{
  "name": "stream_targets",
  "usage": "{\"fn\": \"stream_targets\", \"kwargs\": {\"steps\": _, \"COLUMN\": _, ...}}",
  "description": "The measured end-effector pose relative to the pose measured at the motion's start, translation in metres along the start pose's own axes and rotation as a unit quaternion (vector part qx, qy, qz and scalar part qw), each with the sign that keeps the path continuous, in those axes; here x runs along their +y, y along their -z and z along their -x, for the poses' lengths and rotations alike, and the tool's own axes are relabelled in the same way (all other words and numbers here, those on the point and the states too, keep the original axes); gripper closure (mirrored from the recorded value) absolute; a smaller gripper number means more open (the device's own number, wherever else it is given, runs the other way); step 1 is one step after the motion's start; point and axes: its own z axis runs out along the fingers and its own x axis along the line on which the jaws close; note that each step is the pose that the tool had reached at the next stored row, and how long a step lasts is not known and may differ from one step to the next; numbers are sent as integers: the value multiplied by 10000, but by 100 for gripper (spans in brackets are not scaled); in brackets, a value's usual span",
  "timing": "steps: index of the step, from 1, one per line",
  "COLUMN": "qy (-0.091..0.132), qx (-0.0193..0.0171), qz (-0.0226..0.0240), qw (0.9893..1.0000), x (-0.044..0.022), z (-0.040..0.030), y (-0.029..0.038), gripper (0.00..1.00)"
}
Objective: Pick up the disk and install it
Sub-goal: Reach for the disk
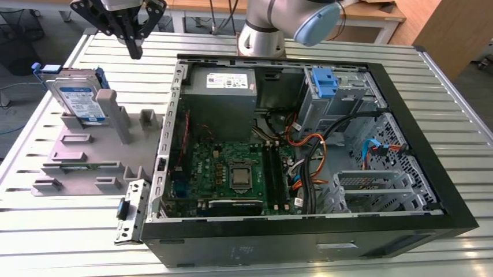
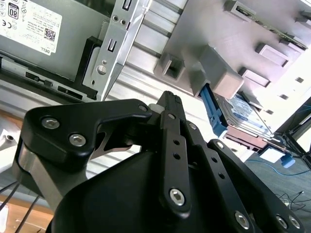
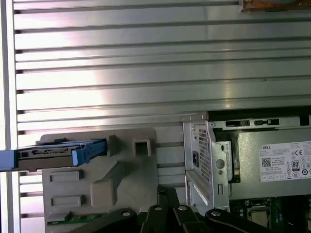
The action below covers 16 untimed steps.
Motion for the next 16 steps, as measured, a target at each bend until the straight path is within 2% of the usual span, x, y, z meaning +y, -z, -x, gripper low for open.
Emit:
{"fn": "stream_targets", "kwargs": {"steps": 4, "qy": 0, "qx": 0, "qz": -2, "qw": 10000, "x": 59, "z": -27, "y": -20, "gripper": 89}}
{"fn": "stream_targets", "kwargs": {"steps": 7, "qy": 0, "qx": -2, "qz": -5, "qw": 10000, "x": 109, "z": -86, "y": -39, "gripper": 89}}
{"fn": "stream_targets", "kwargs": {"steps": 10, "qy": 1, "qx": 0, "qz": -9, "qw": 10000, "x": 144, "z": -178, "y": -55, "gripper": 89}}
{"fn": "stream_targets", "kwargs": {"steps": 16, "qy": 1, "qx": -1, "qz": -13, "qw": 10000, "x": 179, "z": -412, "y": -89, "gripper": 89}}
